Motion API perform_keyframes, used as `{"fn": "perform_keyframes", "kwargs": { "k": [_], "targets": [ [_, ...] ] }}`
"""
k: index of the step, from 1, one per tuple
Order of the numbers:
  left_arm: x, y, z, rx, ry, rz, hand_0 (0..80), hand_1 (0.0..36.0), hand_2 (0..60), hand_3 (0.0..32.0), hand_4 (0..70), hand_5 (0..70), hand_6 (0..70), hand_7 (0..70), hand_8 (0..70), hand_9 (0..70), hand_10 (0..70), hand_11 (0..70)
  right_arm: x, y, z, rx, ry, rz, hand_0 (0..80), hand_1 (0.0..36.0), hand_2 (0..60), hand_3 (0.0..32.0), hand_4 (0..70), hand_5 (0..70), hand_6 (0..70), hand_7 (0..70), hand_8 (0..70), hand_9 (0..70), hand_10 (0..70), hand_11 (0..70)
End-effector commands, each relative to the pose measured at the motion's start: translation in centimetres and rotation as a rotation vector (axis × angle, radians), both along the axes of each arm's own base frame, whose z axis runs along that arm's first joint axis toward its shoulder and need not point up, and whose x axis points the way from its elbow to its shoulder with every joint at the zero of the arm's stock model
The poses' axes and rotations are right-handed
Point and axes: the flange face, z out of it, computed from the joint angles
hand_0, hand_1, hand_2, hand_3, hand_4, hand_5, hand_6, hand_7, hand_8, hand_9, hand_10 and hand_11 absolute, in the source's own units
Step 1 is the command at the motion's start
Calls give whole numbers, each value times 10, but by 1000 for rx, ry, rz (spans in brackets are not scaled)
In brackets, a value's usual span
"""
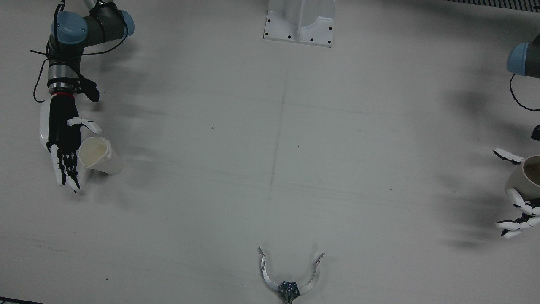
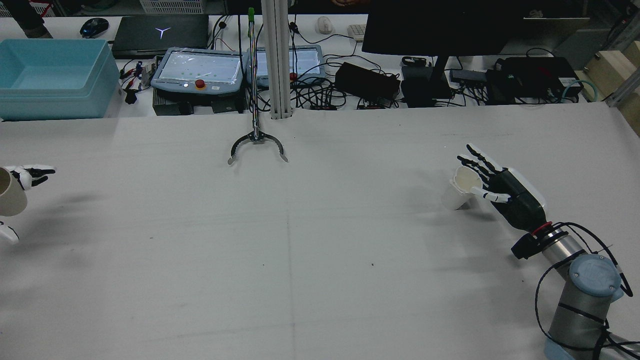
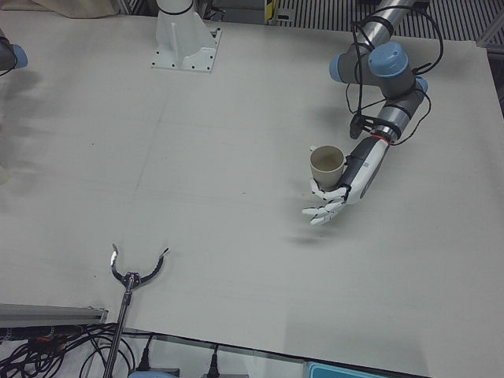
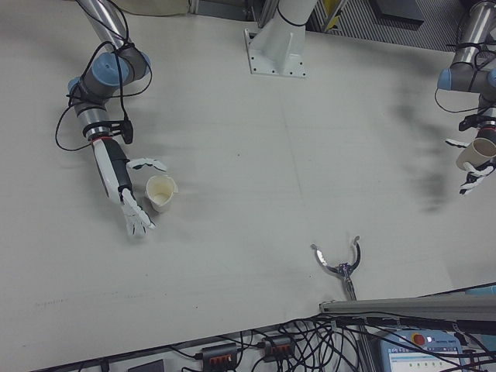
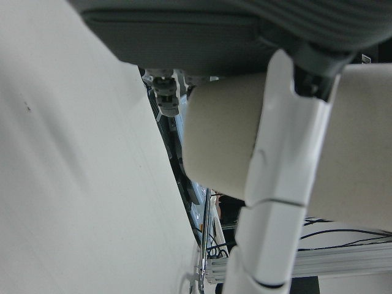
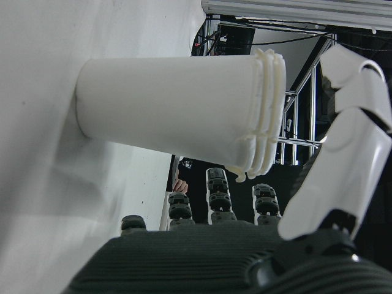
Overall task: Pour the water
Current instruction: 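Wrap the right hand fingers around the white paper cup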
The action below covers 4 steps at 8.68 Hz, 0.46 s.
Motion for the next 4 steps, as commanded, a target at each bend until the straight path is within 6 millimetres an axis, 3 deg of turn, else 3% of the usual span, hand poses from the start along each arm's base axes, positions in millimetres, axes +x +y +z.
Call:
{"fn": "perform_keyframes", "kwargs": {
  "k": [1,3,4],
  "targets": [
    [0,0,0,0,2,0,800,170,0,0,700,700,241,218,155,124,88,132,-10,6,2,-4,0,-11,457,142,248,132,25,57,151,149,78,75,0,0],
    [-2,2,3,-3,-2,0,800,170,0,0,700,700,242,219,154,122,88,132,-9,6,1,-5,-1,-10,464,154,256,132,29,61,152,157,85,84,0,0],
    [-2,3,3,-3,-2,0,800,171,0,0,700,700,241,218,153,122,88,133,-9,6,2,-5,-1,-10,469,167,259,192,5,67,154,174,91,93,0,0]
  ]
}}
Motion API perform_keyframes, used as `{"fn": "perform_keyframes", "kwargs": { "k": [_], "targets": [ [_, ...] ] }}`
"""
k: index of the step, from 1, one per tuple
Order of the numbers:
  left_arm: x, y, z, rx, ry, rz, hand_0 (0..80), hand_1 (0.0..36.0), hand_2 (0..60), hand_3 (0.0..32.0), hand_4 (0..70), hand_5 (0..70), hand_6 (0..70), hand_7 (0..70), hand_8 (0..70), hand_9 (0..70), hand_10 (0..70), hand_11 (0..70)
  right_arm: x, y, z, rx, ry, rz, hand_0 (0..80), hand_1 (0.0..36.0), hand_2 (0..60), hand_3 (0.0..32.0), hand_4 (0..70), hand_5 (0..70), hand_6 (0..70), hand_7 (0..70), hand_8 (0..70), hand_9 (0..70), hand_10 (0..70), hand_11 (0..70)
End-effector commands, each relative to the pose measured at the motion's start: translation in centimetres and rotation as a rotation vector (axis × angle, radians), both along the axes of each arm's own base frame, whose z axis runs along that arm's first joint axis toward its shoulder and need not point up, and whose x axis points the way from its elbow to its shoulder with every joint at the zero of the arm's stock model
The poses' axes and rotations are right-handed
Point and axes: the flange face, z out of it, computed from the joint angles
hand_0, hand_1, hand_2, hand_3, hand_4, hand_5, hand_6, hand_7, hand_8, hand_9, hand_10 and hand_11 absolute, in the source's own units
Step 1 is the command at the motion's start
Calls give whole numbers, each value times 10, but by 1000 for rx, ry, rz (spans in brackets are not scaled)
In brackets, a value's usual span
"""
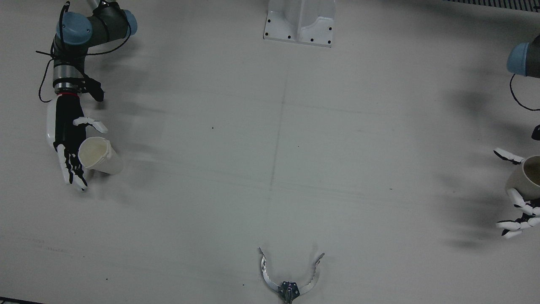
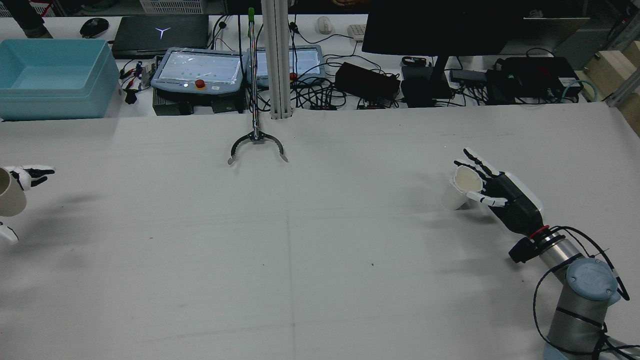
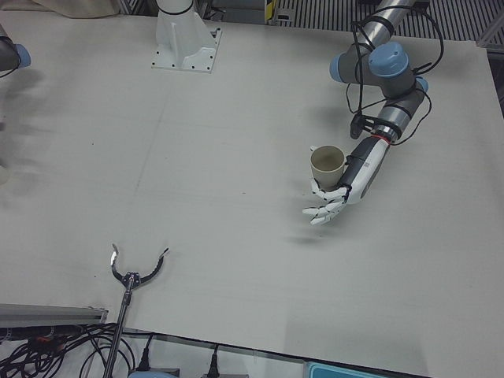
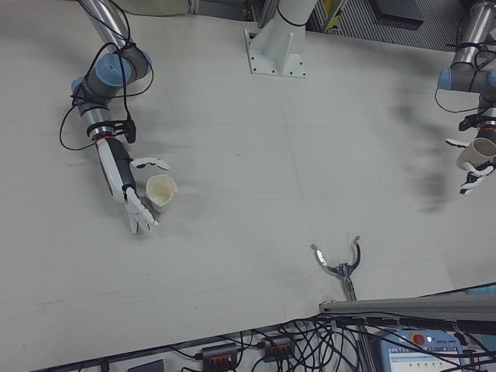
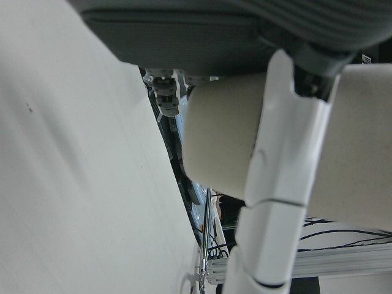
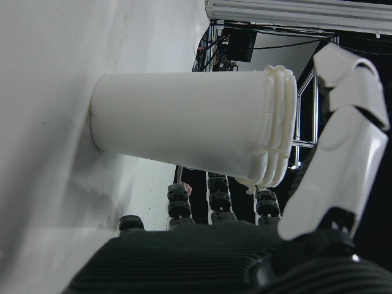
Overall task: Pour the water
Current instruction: 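Wrap the right hand fingers around the white paper cup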
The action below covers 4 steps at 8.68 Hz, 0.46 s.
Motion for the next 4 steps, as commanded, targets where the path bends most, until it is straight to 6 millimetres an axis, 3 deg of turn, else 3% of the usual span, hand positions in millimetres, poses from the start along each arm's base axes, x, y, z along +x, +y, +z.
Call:
{"fn": "perform_keyframes", "kwargs": {
  "k": [1,2,3,4],
  "targets": [
    [-2,2,2,-1,1,-1,800,170,0,0,700,700,241,218,154,123,89,134,0,0,1,-2,1,0,473,173,269,196,4,74,174,207,96,102,0,0],
    [-2,2,2,-3,0,-1,800,172,0,0,700,700,242,218,155,123,90,136,1,1,1,-2,4,1,647,324,274,102,18,115,163,188,101,102,0,0],
    [-1,2,3,-2,-2,0,800,171,0,0,700,700,242,217,155,123,90,135,2,1,3,-5,7,1,788,360,241,70,15,125,150,162,92,85,0,0],
    [-2,3,4,-4,-3,0,800,174,0,0,700,700,241,217,155,122,90,135,0,1,3,-5,9,0,797,360,217,64,12,125,144,152,86,76,0,0]
  ]
}}
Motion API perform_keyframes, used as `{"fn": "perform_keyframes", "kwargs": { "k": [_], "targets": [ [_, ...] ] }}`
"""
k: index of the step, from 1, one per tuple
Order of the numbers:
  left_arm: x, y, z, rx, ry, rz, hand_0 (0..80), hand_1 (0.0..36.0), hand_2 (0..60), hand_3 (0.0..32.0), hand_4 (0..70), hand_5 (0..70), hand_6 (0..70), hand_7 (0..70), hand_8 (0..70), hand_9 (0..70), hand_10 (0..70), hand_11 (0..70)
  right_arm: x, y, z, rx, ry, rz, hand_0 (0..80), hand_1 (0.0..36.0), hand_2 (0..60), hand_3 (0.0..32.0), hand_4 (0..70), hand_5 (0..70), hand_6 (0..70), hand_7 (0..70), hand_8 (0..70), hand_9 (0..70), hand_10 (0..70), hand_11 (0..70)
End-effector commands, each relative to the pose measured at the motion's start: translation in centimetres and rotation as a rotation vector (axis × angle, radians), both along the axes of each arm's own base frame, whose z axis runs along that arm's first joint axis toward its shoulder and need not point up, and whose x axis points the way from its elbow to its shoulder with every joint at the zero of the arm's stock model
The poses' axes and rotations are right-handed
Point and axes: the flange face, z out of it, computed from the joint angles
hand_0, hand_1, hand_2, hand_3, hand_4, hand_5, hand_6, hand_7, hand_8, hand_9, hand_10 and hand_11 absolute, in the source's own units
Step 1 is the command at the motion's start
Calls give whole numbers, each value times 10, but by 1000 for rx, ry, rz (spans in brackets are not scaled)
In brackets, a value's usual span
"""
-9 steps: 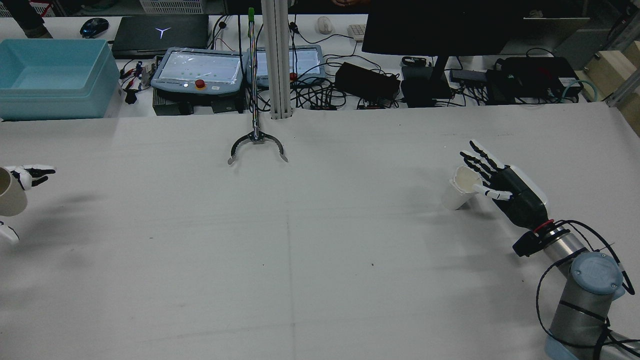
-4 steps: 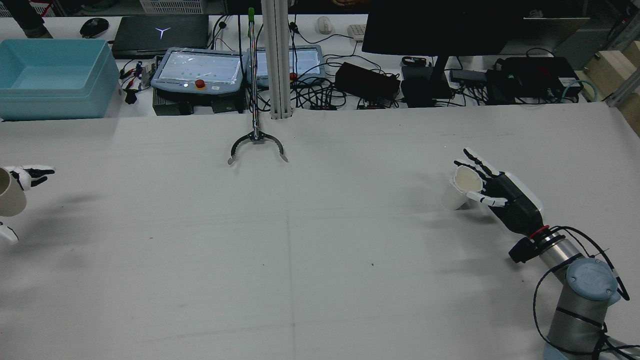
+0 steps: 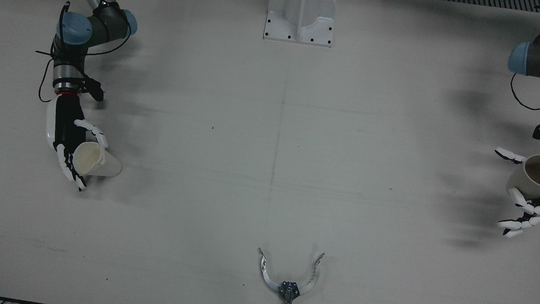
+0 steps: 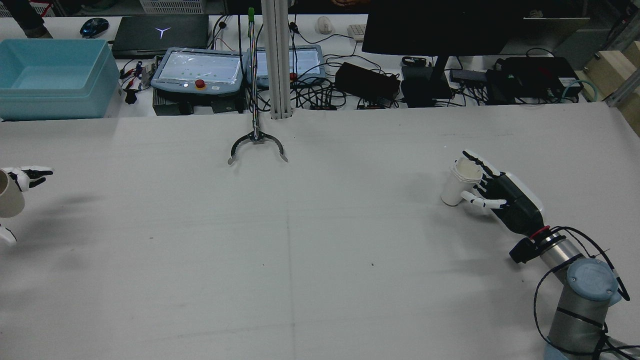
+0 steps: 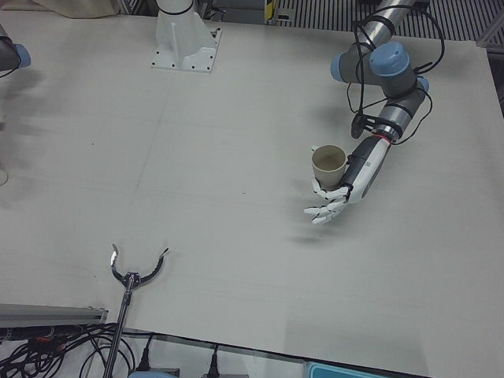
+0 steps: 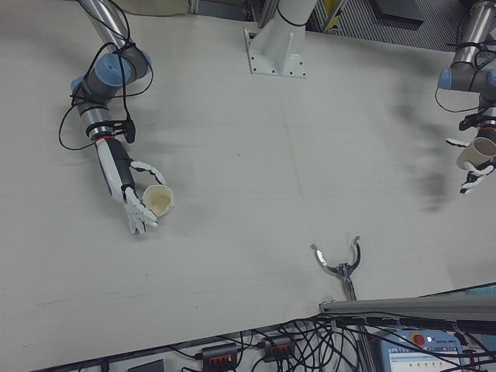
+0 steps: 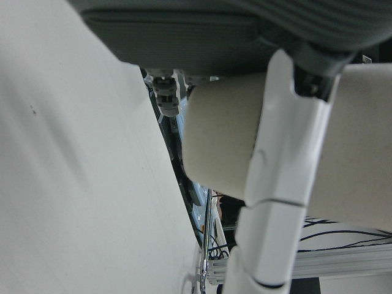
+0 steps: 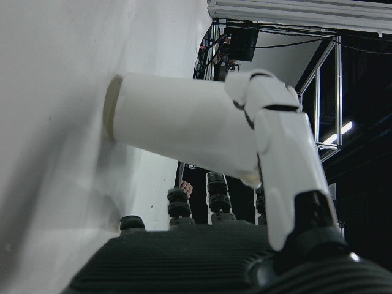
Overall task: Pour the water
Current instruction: 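Wrap the right hand fingers around the white paper cup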
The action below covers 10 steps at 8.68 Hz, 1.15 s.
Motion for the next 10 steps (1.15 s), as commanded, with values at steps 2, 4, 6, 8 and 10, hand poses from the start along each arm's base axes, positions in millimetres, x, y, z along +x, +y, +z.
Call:
{"fn": "perform_keyframes", "kwargs": {
  "k": [2,4,6,8,10],
  "targets": [
    [-2,2,4,-4,-4,-1,800,174,0,0,700,700,241,217,155,124,91,137,-1,1,5,-7,9,-3,681,335,234,78,21,115,154,160,85,76,0,0],
    [-2,3,5,-5,-5,1,800,170,0,0,700,700,240,216,155,124,90,136,-1,0,4,-5,5,-2,655,327,239,82,30,115,161,168,94,89,0,0],
    [-2,3,5,-5,-5,1,800,170,0,0,700,700,240,216,154,124,90,135,-2,0,3,-4,4,-3,633,314,245,72,56,115,179,198,107,107,0,0],
    [-3,5,7,-6,-6,1,800,169,0,0,700,700,240,215,153,122,90,136,-3,1,3,-5,5,-5,623,304,248,62,84,115,200,236,114,119,0,0],
    [-3,5,7,-5,-5,1,800,169,0,0,700,700,239,214,153,122,90,135,-4,1,4,-6,8,-6,623,302,252,62,102,114,211,244,111,116,0,0]
  ]
}}
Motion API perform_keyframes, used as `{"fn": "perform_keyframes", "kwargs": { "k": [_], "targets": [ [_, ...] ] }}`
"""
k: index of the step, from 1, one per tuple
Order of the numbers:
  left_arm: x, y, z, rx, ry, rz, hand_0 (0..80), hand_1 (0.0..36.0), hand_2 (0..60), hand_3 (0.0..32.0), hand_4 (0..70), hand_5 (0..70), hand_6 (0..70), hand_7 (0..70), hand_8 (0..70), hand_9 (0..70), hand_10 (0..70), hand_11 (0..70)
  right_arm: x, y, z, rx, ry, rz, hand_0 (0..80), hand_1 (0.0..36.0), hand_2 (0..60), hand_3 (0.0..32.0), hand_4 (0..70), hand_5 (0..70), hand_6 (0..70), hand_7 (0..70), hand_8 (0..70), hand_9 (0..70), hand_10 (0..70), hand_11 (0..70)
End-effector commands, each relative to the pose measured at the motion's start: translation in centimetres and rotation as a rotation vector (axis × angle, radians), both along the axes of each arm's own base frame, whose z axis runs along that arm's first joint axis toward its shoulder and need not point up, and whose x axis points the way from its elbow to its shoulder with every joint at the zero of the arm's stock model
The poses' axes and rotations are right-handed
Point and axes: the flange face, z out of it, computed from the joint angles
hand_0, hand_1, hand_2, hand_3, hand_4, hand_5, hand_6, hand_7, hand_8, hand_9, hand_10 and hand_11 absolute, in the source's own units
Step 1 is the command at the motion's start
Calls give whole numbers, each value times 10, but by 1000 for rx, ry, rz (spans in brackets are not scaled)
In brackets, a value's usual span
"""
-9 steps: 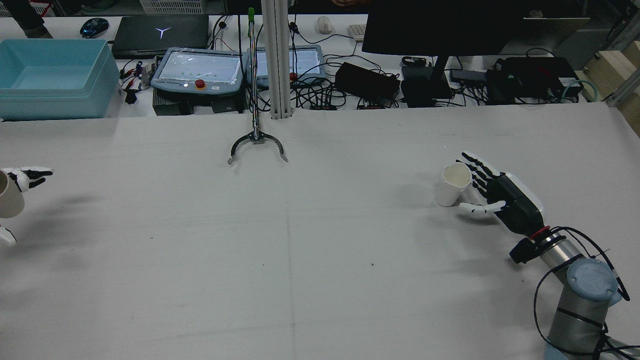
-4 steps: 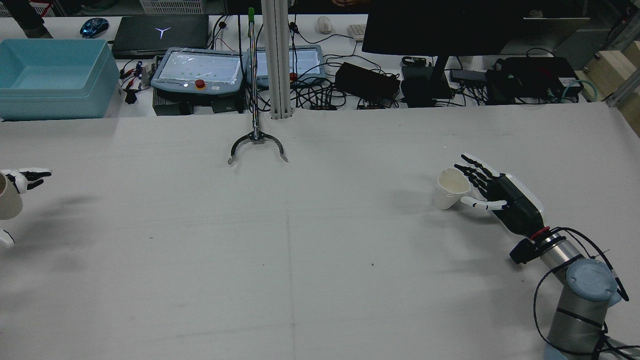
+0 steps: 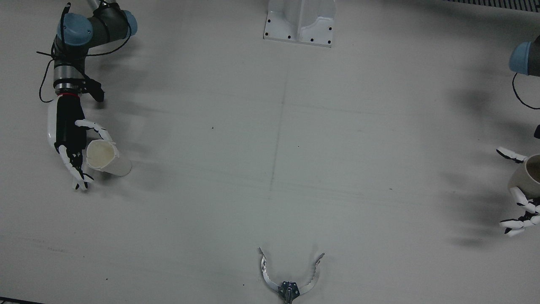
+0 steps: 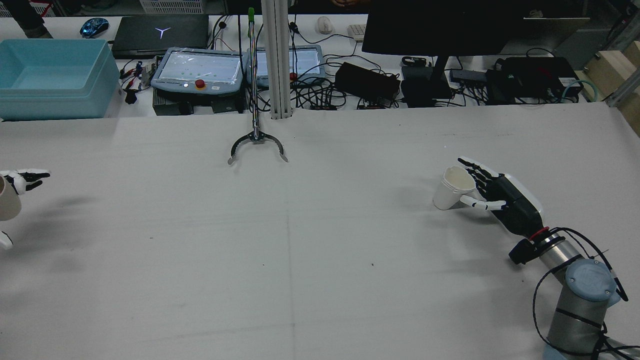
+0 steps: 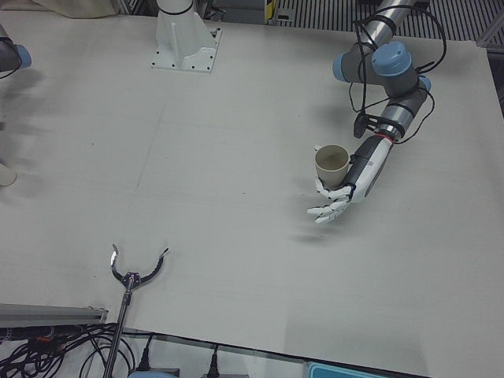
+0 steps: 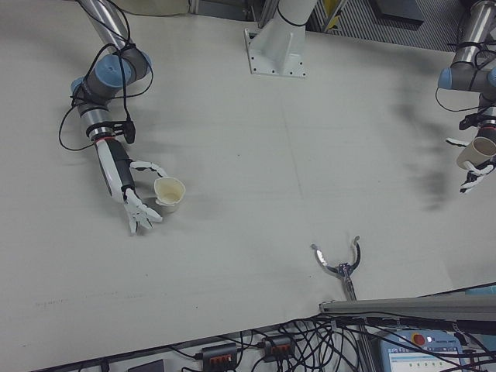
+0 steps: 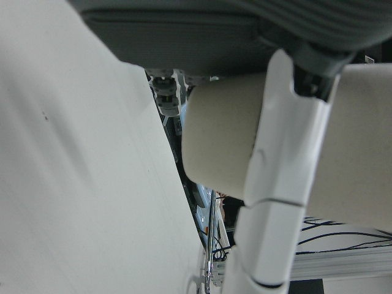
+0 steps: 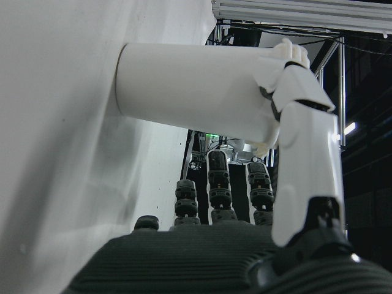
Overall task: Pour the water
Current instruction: 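Wrap the right hand fingers around the white paper cup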
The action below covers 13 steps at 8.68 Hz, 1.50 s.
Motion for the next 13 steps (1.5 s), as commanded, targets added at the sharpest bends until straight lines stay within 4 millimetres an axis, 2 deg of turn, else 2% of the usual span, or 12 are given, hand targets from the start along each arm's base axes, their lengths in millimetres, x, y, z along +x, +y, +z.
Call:
{"fn": "perform_keyframes", "kwargs": {
  "k": [1,5,7,10,11,12,13],
  "targets": [
    [0,0,1,0,0,0,800,169,0,0,700,700,239,214,153,123,90,136,-3,-2,-2,2,0,-1,618,298,250,72,104,113,215,247,115,121,0,0],
    [1,0,6,0,0,2,800,167,0,0,700,700,239,214,154,124,90,136,-15,-10,-14,0,5,-2,609,288,254,82,136,112,237,267,118,126,0,0],
    [0,0,10,-1,-1,2,800,170,0,0,700,700,240,214,154,123,90,136,-22,-15,-17,2,3,-4,602,284,254,78,126,112,236,262,121,129,0,0],
    [0,1,11,-2,-2,2,800,170,0,0,700,700,240,215,154,124,91,136,-27,-19,-24,9,-7,-4,620,298,269,86,125,118,255,280,113,114,0,0],
    [1,0,11,-1,-1,2,800,170,0,0,700,700,241,215,155,124,91,137,-28,-19,-26,11,-9,-4,636,313,283,90,117,127,286,328,120,122,0,0],
    [0,1,12,-2,-2,2,800,170,0,0,700,700,241,215,155,124,91,137,-28,-19,-26,11,-9,-4,696,337,318,56,128,142,353,431,141,154,0,0],
    [0,0,13,-2,-2,0,800,168,0,0,700,700,240,215,155,124,91,136,-28,-19,-26,9,-8,-4,800,360,355,2,146,163,422,520,161,179,0,0]
  ]
}}
